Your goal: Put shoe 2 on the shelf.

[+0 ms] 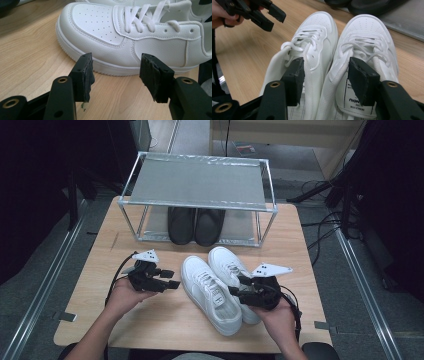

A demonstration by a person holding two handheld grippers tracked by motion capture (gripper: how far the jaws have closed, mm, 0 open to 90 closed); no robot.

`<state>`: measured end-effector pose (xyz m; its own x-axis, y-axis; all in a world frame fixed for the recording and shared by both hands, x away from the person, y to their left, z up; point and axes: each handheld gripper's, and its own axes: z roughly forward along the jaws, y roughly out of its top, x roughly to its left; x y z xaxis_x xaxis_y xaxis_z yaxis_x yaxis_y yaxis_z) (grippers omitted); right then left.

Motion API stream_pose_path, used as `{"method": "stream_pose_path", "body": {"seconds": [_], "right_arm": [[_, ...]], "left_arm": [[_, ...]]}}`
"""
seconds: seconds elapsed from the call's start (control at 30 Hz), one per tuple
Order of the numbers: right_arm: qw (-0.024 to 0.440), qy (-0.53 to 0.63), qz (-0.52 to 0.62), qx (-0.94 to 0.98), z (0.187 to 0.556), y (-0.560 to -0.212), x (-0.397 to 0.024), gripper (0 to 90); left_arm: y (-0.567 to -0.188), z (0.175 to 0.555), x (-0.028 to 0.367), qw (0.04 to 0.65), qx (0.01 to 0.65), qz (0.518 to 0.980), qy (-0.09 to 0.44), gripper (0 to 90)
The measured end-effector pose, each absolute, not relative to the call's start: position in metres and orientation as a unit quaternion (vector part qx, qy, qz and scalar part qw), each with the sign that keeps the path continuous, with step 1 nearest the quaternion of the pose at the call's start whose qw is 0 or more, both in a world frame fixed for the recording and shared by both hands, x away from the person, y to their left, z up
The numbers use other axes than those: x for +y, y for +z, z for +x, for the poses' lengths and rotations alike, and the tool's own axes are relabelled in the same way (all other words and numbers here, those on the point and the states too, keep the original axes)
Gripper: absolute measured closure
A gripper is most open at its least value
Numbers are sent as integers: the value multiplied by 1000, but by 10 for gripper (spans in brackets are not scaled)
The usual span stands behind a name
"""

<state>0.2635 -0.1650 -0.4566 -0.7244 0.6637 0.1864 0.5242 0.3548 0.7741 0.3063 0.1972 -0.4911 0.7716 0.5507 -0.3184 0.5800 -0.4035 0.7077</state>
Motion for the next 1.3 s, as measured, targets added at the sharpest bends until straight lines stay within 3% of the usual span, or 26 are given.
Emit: {"method": "stream_pose_path", "body": {"seconds": [0.23, 0.8, 1.3], "right_arm": [[85, 435, 374, 815, 264, -464, -156, 391], [63, 425, 397, 811, 272, -471, -148, 404], [102, 402, 383, 825, 269, -474, -139, 536]], "left_arm": [[-490, 312, 197, 432, 336, 836, -14, 445], [-488, 316, 206, 439, 350, 827, -8, 445], [-486, 316, 209, 449, 358, 819, 5, 451]]}}
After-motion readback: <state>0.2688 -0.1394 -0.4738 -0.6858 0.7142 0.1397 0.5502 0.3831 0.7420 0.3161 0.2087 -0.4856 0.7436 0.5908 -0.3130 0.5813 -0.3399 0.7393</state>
